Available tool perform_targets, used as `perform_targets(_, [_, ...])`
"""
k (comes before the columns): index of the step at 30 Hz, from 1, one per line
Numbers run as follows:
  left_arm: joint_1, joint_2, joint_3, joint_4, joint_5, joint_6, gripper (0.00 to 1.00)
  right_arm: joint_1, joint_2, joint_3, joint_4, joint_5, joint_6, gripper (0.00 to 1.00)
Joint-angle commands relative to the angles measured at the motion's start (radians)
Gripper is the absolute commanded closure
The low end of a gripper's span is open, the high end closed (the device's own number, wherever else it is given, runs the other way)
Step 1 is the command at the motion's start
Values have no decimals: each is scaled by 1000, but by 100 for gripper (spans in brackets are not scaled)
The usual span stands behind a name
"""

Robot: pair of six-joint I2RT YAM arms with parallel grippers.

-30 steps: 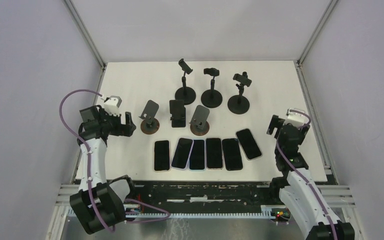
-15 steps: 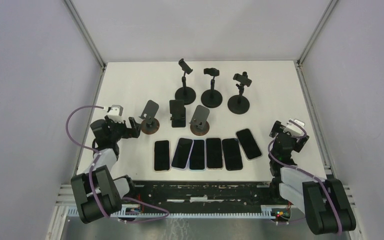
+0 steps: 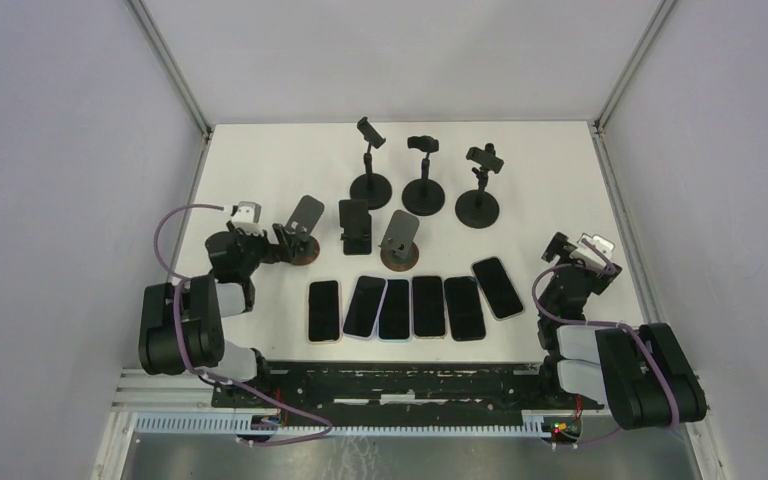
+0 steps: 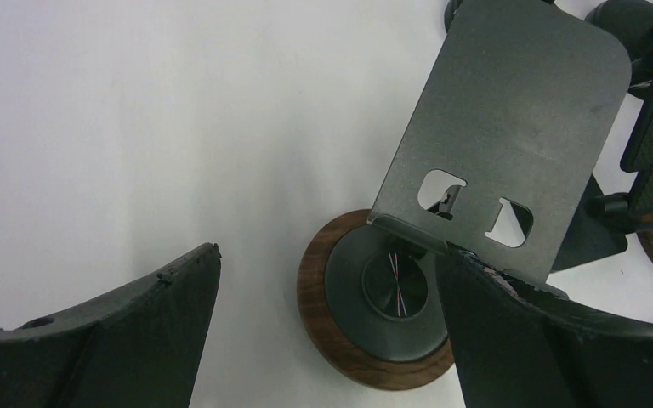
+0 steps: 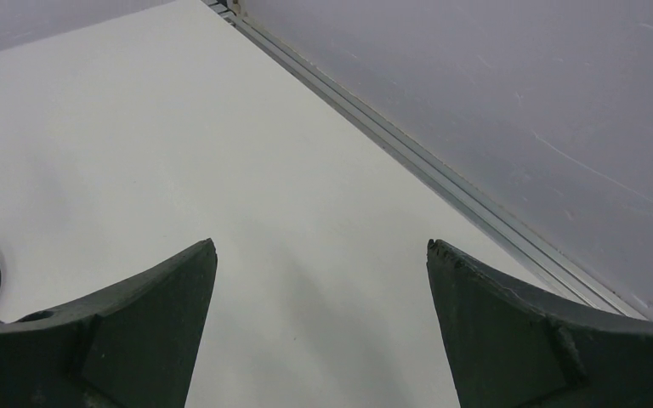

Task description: Remove the phone from the phone stand

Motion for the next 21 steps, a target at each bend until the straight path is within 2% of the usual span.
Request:
perform_targets(1, [-68,34,-3,248,-134,-20,0,0,16,-130,118,-40,-44,2])
perform_targets(6, [-175,104,-127,538,-274,54,0,36,45,-167,256,-208,-179,2])
perform_targets(7, [-184,110,-136,551,-284,53,0,46,61,-168,282,-253,-215,2])
perform_targets(9, [-187,87,-112,456,-308,64,0,75,139,-174,374,-317,-273,2])
perform_targets(10, [-187,98,-95,450,-317,52,0,93,212,-198,517,-281,-308,2])
perform_targets(11, [-187,108,-81,440,-331,42,0,110,221,-206,562,-254,-320,2])
perform_targets(13, [-188,105,-66,400,-342,42,0,105,155,-152,331,-254,-279,2])
perform_targets(14, [-187,105,-66,401,-341,41,0,87,166,-124,300,-263,-268,2])
perform_targets(16, [-187,108,-69,414,-340,39,0,26,163,-117,276,-333,-225,2])
perform_targets(21, [-186,103,-68,409,-337,40,0,20,158,-115,264,-341,-223,2])
